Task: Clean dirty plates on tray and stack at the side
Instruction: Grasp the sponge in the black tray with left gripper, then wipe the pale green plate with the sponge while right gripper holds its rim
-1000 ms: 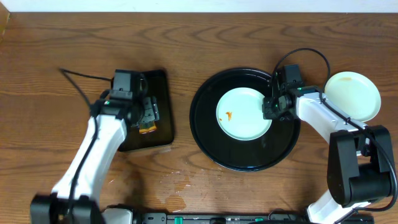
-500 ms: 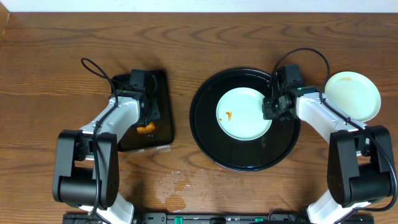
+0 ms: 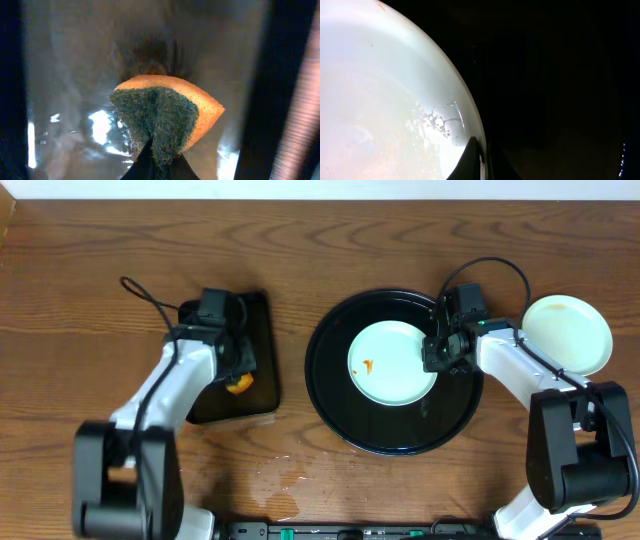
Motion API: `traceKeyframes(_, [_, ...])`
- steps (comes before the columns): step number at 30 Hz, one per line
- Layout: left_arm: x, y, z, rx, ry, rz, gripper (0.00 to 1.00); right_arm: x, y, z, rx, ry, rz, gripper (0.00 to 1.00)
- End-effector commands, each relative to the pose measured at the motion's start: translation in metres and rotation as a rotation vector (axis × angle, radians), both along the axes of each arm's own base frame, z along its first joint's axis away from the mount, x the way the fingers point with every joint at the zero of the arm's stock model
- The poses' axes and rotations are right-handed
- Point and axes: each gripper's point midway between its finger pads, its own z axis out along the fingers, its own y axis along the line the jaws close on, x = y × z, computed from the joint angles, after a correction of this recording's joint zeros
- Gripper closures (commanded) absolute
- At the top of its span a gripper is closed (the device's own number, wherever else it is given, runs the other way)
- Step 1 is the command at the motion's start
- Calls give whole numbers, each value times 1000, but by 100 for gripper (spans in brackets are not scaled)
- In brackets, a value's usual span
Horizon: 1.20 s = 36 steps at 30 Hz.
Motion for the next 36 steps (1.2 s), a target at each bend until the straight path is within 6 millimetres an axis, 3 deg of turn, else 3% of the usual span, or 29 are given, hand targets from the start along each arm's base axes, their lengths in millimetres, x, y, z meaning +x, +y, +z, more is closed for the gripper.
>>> traceKeyframes(1, [8,-16,48,-53,-132,-64,93,-18,-4,-16,-30,64,21,99])
traceKeyframes(7, [19,-85,95,-269,-302,-181,93,-18,-4,-16,-30,64,21,99])
traceKeyframes(11, [21,-147,102,-334,-363,-309,92,-18,-4,-16,-30,64,21,99])
traceKeyframes(15, [13,-212,87,-375,-380,-460,92,-18,-4,-16,-30,63,21,99])
traceKeyframes(17, [8,-244,70,-402,-370,-509,93,-18,-4,-16,-30,64,21,99])
traceKeyframes(24, [3,-298,27,-565,-292,-458,93,-18,-4,-16,-30,64,21,99])
traceKeyframes(29, [-2,-307,1,-593,-231,-446,93,-18,-4,-16,-30,64,21,99])
traceKeyframes(30, [0,-298,-15,-548,-205,-419,93,-18,-4,-16,-30,64,21,99])
traceKeyframes(33, [9,-262,-40,-392,-181,-328,93,-19,-4,-16,-31,67,22,99])
traceKeyframes(36, [19,-234,-48,-272,-196,-310,93,-20,-5,-16,-32,71,21,99])
